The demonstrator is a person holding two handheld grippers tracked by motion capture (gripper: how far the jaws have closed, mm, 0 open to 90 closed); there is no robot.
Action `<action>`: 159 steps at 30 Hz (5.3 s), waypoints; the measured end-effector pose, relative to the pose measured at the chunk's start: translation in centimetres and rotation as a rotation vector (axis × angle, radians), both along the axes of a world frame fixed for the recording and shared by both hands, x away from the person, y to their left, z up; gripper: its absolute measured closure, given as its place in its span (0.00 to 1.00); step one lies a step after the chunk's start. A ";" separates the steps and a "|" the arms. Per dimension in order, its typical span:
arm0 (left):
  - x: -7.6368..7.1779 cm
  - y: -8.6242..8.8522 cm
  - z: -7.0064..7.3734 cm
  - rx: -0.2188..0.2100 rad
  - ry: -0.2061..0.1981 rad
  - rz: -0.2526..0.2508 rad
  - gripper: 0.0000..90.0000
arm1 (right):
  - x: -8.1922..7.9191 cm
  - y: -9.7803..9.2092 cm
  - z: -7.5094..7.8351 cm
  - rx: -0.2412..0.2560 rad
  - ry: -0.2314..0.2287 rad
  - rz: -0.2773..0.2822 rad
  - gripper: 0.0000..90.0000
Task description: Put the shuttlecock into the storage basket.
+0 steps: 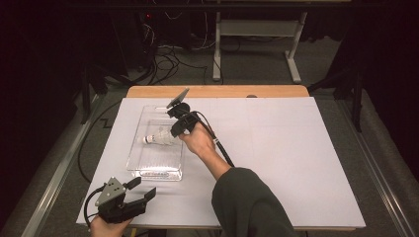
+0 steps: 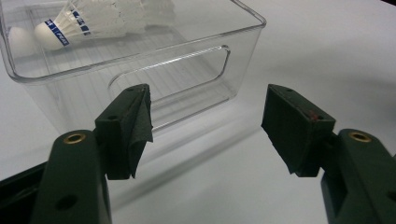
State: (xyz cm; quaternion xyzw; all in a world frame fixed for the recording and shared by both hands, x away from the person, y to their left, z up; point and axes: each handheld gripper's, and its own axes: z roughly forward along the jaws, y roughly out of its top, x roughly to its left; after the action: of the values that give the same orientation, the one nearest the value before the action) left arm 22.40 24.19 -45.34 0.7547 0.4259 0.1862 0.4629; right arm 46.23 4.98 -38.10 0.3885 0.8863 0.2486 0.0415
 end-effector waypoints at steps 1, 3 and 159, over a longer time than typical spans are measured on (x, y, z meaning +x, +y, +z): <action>0.0 0.0 0.0 -0.001 0.000 0.001 0.37 | 0.0 -0.1 0.0 0.009 -0.005 0.004 0.82; 0.0 0.0 0.0 -0.003 0.000 -0.003 0.37 | 0.0 -0.3 0.2 0.026 -0.017 0.006 0.81; 0.9 0.5 -0.3 -0.013 0.030 0.064 0.37 | -13.4 -31.5 -3.9 0.296 -0.373 -0.296 0.51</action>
State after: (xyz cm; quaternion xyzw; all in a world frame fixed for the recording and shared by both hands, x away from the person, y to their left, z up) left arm 23.30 24.65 -45.64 0.7404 0.4581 0.1867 0.4551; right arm 32.84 -26.52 -41.97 0.4630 0.7510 0.4339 0.1827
